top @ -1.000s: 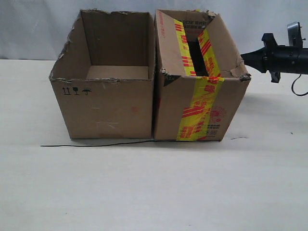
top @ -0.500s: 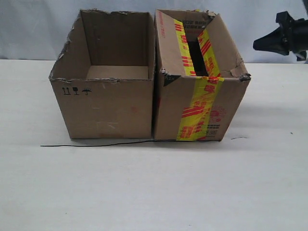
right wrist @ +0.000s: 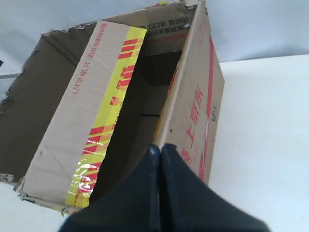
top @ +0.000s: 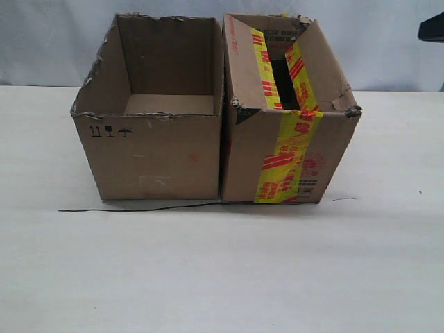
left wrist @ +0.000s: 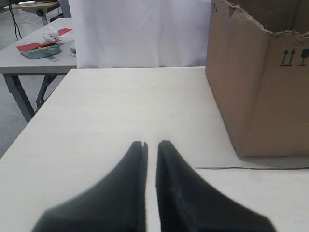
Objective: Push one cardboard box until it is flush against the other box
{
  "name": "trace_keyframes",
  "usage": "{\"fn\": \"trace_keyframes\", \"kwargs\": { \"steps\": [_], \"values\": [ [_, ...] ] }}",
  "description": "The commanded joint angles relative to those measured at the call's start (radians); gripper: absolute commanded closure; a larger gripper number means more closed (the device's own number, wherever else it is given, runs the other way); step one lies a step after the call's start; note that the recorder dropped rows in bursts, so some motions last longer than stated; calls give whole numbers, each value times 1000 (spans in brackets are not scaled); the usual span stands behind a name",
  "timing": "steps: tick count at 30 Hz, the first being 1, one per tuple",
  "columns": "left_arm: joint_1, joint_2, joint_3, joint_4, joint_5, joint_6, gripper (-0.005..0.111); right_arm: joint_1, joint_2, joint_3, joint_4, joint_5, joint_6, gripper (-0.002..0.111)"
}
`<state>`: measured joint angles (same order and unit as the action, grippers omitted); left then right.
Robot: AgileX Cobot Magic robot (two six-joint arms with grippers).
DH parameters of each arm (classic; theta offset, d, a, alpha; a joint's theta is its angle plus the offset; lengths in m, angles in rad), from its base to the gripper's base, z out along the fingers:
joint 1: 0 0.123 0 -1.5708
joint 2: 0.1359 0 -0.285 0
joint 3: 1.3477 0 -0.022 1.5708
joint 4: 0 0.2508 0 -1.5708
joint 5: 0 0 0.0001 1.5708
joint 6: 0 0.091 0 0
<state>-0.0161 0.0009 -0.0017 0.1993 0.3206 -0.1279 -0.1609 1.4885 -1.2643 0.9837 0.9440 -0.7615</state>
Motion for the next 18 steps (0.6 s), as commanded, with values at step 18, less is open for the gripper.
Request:
{"fn": "trace_keyframes", "kwargs": {
  "steps": [18],
  "values": [
    [-8,-1,2,-9,-12,-4,107,102,-832,270,-280,-38,157,108]
  ]
}}
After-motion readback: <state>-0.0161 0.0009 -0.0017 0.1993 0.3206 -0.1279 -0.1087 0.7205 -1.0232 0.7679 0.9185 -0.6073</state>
